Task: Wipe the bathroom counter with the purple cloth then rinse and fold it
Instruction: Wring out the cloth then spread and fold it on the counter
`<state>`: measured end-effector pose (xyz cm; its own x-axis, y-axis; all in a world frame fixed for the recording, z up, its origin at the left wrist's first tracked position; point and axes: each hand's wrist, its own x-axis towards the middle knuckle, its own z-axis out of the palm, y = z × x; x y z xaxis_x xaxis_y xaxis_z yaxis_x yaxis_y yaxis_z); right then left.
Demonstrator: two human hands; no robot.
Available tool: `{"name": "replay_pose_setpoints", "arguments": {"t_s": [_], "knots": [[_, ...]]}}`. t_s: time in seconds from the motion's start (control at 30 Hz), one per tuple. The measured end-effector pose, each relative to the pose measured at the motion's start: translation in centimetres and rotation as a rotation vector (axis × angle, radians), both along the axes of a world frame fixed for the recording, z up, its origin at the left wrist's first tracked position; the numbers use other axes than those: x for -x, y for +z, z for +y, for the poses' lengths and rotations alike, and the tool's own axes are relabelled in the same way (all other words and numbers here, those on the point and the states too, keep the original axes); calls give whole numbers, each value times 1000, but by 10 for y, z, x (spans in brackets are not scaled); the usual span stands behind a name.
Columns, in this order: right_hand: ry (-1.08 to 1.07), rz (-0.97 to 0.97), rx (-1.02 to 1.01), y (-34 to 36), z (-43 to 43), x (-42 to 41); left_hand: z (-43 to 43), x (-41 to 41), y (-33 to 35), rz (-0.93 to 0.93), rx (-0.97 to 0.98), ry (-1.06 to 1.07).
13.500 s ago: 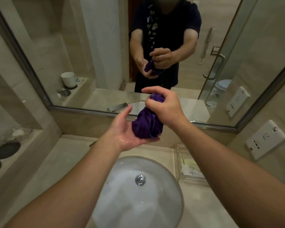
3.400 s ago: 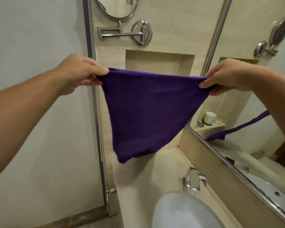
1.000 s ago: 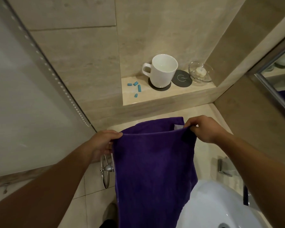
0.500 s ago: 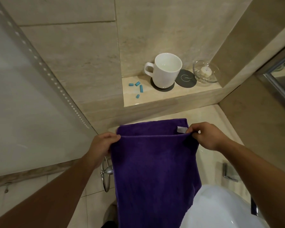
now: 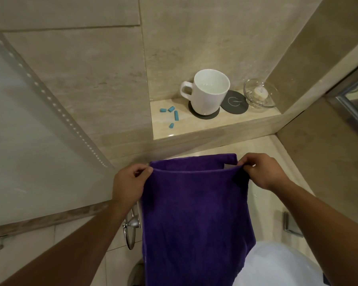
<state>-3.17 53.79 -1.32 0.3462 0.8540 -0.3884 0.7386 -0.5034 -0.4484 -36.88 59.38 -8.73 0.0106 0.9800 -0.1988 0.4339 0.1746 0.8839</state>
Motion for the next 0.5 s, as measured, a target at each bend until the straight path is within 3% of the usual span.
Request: {"name": "replay_pose_setpoints", "arguments": {"t_s": [0.17,0.5], "knots": [[-112,50,-98,-8,2,-11,1,-10,-4,105,-188,47],[-90,1,-81,-38,34,-9,12,-20,-25,180,-251,114]]}}
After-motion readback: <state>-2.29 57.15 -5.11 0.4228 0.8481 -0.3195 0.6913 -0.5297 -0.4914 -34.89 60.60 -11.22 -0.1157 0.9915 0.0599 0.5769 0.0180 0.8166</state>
